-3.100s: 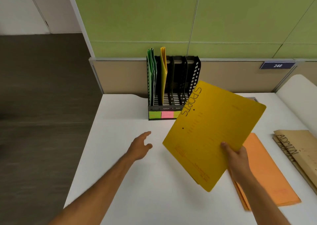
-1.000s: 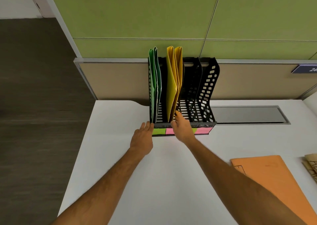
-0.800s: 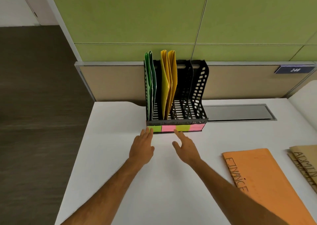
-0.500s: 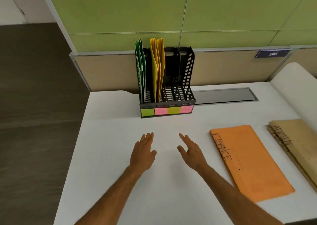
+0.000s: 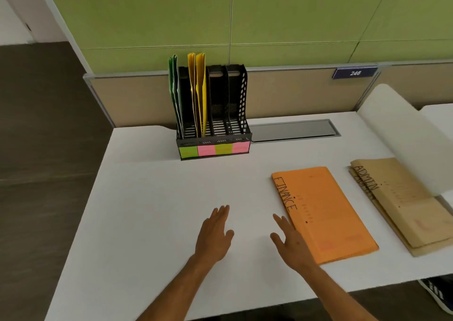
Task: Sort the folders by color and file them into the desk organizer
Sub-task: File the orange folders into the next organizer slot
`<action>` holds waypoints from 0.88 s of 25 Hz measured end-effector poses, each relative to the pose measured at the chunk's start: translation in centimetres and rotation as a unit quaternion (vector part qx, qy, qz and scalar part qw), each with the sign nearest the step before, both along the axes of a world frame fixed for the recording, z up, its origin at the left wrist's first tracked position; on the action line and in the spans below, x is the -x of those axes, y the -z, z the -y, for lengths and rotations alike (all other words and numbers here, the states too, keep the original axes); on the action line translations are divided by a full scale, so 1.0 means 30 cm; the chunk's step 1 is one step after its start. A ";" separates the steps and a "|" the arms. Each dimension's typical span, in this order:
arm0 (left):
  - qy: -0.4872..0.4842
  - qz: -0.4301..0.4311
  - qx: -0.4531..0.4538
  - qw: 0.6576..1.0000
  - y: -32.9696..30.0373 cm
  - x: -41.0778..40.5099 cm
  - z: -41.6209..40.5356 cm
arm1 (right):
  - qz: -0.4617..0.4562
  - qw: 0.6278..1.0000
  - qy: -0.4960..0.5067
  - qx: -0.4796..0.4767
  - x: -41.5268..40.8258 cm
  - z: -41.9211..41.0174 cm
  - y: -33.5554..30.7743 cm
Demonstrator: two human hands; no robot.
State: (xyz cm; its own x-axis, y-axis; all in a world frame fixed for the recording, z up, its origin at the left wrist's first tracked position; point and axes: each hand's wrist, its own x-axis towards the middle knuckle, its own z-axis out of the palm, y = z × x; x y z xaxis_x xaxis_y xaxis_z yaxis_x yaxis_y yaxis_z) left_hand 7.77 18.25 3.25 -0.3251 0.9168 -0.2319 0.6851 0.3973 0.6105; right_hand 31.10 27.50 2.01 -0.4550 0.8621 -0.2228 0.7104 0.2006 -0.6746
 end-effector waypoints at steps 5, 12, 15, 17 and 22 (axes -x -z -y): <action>-0.038 0.003 0.017 0.999 -0.019 -0.243 -0.054 | 0.016 1.000 -0.009 -0.002 -0.245 -0.057 -0.010; -0.054 0.015 0.026 0.998 -0.004 -0.560 -0.170 | 0.004 0.999 -0.035 0.017 -0.546 -0.184 0.011; -0.074 0.017 0.049 0.996 0.020 -0.633 -0.190 | 0.029 0.999 -0.027 0.029 -0.634 -0.246 0.038; -0.076 0.021 0.058 0.995 0.043 -0.666 -0.207 | 0.039 0.998 -0.017 0.037 -0.682 -0.282 0.060; -0.081 0.056 0.080 0.992 0.101 -0.719 -0.269 | 0.093 0.994 -0.016 0.052 -0.771 -0.373 0.106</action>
